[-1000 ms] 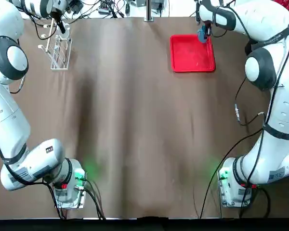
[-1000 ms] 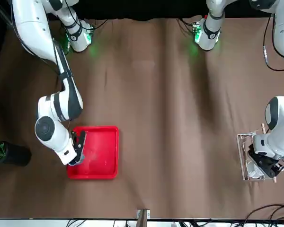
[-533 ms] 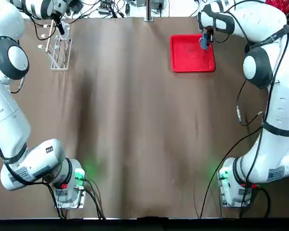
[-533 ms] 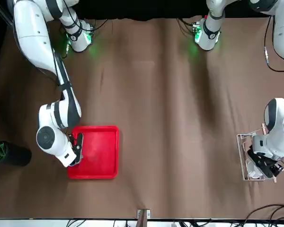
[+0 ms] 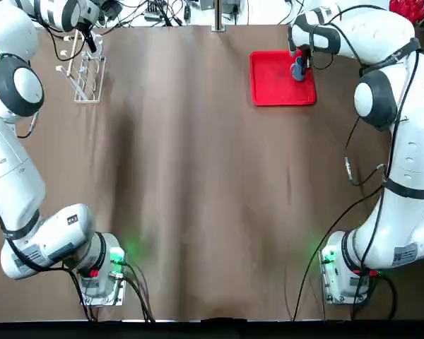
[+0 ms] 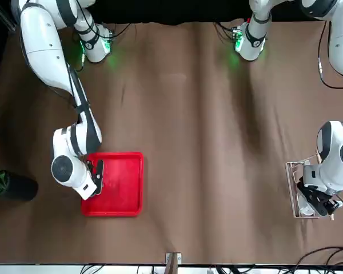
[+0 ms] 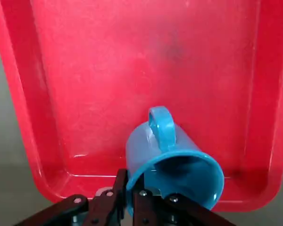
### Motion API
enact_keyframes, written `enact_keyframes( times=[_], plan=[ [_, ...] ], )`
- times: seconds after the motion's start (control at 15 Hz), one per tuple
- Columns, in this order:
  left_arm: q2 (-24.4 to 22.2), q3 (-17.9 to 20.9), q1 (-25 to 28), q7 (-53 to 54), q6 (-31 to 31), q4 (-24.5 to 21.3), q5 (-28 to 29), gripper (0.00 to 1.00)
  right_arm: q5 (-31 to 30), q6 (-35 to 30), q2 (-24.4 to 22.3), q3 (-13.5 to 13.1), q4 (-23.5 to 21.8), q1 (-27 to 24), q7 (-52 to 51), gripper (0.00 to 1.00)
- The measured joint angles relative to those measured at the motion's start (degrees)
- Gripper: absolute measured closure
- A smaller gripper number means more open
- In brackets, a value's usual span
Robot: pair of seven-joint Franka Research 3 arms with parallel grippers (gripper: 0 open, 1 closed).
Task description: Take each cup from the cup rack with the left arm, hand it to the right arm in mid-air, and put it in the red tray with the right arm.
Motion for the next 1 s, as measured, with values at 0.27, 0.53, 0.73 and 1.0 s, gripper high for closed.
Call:
enact_keyframes(
  times=[0.27, 0.53, 0.73, 1.0],
  plan=[
    [0.4, 0.0, 0.0, 0.0, 1.0, 0.0, 1.7, 0.0, 0.0, -0.1, 0.0, 0.1, 0.0, 0.2, 0.8, 0.64],
    [0.6, 0.0, 0.0, 0.0, 2.3, 0.1, 2.4, 0.0, 0.0, -0.1, 0.0, 0.1, 0.0, -0.1, 1.0, 0.28],
    [0.7, 0.0, 0.0, 0.0, 3.0, 0.1, 2.5, 0.0, 1.3, -0.7, 0.0, 0.0, 0.2, -0.6, 1.1, 0.01],
    [1.0, 0.2, 0.0, 0.1, 3.1, 0.1, 2.5, 0.0, 7.7, -4.7, -0.8, 0.0, 1.6, -1.4, 1.1, 0.0]
  ],
)
